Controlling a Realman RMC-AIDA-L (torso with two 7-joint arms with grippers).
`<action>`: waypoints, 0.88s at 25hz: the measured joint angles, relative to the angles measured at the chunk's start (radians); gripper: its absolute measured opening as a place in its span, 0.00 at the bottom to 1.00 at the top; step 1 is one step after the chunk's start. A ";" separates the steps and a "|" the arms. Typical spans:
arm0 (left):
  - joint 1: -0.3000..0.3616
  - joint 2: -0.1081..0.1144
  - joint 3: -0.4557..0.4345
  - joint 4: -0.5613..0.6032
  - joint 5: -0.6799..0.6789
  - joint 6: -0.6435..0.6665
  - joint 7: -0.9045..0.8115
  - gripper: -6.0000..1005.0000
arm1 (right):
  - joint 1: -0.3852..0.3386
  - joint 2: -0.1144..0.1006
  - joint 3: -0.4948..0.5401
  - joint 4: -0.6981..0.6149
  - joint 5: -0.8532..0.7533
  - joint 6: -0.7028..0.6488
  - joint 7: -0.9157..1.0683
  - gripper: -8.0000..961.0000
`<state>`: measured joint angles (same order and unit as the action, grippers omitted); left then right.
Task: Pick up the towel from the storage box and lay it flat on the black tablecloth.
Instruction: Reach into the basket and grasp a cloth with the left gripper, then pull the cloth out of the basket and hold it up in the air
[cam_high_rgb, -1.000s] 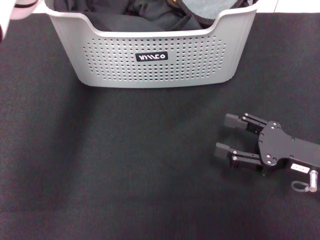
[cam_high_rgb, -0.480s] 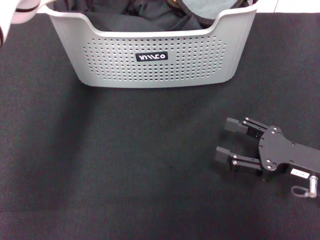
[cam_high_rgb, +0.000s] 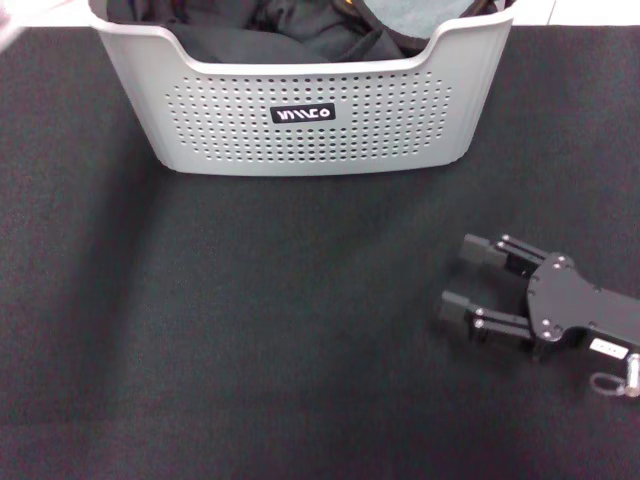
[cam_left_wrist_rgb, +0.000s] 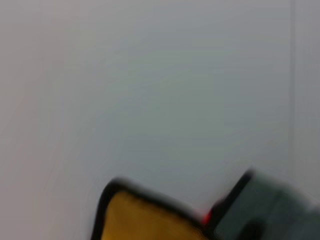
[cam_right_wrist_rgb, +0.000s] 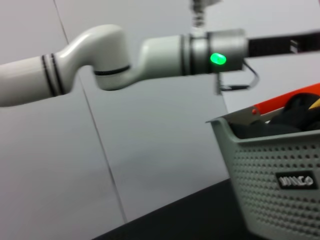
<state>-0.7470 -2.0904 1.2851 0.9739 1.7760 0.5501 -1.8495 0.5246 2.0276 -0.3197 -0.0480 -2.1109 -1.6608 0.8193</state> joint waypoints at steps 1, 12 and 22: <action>0.054 0.000 -0.001 0.092 -0.049 0.062 0.012 0.04 | -0.004 0.000 0.000 -0.003 0.011 0.000 -0.001 0.87; 0.266 0.040 -0.327 0.439 -0.584 0.932 0.079 0.03 | -0.016 -0.005 -0.012 -0.018 0.055 -0.029 -0.016 0.87; 0.282 0.201 -0.442 0.206 -0.600 1.420 0.059 0.03 | -0.017 -0.013 -0.014 -0.112 0.056 -0.220 0.017 0.87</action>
<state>-0.4649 -1.8895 0.8428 1.1795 1.1762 1.9703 -1.7909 0.5081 2.0146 -0.3336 -0.1596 -2.0547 -1.8813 0.8359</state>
